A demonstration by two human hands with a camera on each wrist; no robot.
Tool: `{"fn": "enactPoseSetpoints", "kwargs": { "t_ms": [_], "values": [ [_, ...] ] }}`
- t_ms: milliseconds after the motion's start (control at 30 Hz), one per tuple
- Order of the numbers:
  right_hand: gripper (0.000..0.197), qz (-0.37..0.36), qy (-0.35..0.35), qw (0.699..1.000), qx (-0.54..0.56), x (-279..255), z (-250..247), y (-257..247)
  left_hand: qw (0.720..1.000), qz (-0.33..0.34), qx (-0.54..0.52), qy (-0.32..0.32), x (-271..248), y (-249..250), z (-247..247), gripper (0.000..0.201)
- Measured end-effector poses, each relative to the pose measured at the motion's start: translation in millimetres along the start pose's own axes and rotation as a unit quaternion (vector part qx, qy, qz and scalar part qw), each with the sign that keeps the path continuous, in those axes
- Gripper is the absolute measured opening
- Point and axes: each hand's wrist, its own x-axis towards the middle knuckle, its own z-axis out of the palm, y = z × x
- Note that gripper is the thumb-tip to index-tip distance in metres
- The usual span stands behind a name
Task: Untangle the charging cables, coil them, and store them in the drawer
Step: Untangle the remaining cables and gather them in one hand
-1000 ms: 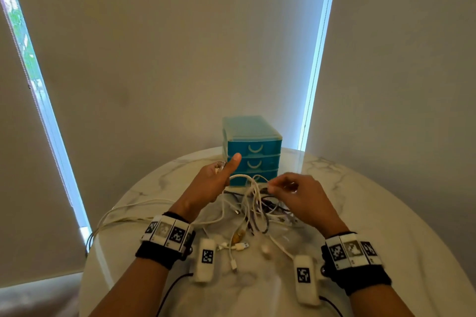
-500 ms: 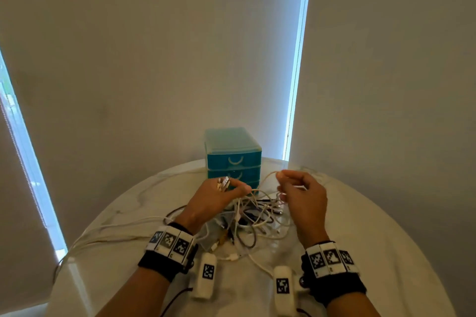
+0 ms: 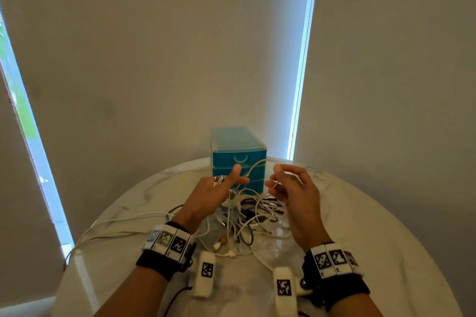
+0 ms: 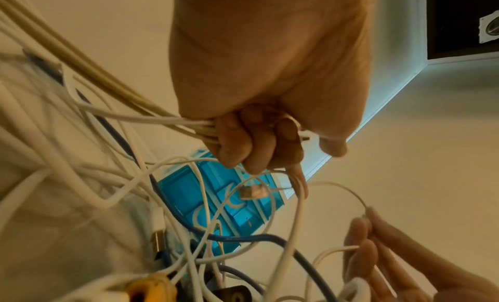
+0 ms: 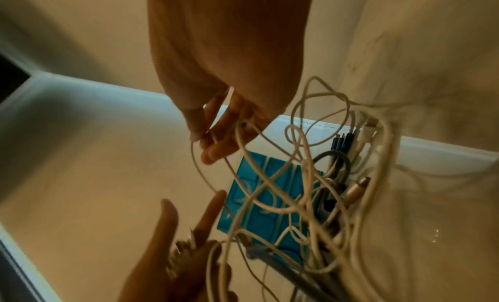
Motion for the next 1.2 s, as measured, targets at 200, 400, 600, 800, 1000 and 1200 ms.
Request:
{"fn": "enactPoseSetpoints", "kwargs": {
  "t_ms": [200,400,600,800,1000,1200],
  "values": [
    [0.015,0.018,-0.213,0.947,-0.239,-10.6,12.3,13.8,0.986,-0.008,-0.143,0.090,8.3,-8.9,-13.9,0.039],
    [0.010,0.036,-0.157,0.909,-0.385,0.2,-5.8,32.0,0.923,0.018,-0.328,0.200,21.1,-19.8,-36.7,0.024],
    [0.010,-0.071,0.028,0.972,-0.221,3.7,-4.5,17.0,0.921,-0.006,-0.371,0.117,20.8,-17.8,-40.8,0.023],
    [0.023,-0.008,0.024,0.999,0.029,1.5,6.2,-2.0,0.992,-0.015,-0.119,-0.036,7.3,-2.6,-18.7,0.034],
    [0.028,0.005,-0.016,0.998,0.059,-4.4,18.1,-3.0,0.996,0.029,-0.034,-0.077,-4.0,7.8,-1.6,0.020],
    [0.028,-0.010,-0.031,0.999,-0.016,-5.7,18.2,3.2,0.998,0.050,-0.048,-0.008,-2.4,4.9,2.2,0.015]
  ]
}}
